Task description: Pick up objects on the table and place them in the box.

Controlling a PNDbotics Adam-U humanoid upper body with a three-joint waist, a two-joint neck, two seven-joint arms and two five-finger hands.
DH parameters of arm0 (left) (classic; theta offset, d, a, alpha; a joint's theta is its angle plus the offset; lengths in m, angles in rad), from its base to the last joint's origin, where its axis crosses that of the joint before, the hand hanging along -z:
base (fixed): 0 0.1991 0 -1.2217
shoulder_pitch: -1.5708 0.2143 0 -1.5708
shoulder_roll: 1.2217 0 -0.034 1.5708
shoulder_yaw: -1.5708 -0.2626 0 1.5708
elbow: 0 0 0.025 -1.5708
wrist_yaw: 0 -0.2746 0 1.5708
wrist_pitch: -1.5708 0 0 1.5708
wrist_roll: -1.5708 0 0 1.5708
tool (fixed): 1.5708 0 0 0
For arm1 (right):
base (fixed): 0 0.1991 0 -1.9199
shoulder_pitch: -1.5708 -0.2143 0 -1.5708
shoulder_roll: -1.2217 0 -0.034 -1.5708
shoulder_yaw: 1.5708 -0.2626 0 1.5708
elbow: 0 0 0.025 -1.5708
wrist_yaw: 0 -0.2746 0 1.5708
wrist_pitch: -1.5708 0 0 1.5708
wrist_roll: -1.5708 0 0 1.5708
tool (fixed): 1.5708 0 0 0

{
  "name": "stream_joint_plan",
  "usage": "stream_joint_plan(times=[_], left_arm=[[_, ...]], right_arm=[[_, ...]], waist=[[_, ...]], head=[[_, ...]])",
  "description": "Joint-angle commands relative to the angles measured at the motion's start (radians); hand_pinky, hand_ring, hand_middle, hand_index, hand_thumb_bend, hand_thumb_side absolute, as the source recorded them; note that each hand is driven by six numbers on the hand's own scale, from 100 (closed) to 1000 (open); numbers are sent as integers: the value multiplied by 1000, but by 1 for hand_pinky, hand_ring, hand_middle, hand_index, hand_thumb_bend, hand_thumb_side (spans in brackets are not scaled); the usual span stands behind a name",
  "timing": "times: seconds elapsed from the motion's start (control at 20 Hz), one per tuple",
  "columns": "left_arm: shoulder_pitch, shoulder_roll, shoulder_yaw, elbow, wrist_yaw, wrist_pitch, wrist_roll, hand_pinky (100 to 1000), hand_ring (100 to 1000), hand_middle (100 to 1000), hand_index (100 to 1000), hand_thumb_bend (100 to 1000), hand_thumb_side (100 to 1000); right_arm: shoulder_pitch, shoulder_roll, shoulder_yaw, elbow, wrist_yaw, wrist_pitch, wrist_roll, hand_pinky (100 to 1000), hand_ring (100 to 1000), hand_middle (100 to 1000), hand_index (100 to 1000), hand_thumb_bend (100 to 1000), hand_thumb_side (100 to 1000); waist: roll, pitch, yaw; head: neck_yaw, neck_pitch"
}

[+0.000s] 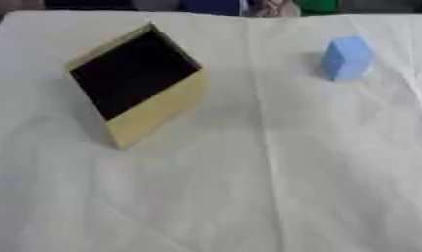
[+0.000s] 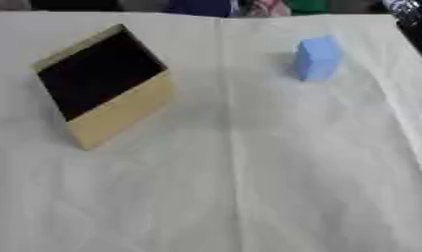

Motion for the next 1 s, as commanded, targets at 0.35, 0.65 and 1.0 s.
stream_joint_plan(times=[0.35,0.65,1.0], left_arm=[[-10,11,12,-16,-3,-1,0,666,592,612,873,100,942],[-9,17,6,-16,-1,0,-5,666,592,612,873,100,942],[-3,22,2,-16,2,3,-12,667,592,612,873,100,941]], right_arm=[[-43,-43,0,0,20,1,8,809,861,727,908,100,1000],[-246,-161,76,68,170,4,69,862,886,779,900,100,998],[-579,-174,220,364,438,-88,218,917,919,836,904,100,1000]], waist=[[-2,-26,2],[-6,-36,9],[-9,-49,9]], head=[[-17,-3],[-15,4],[-17,16]])
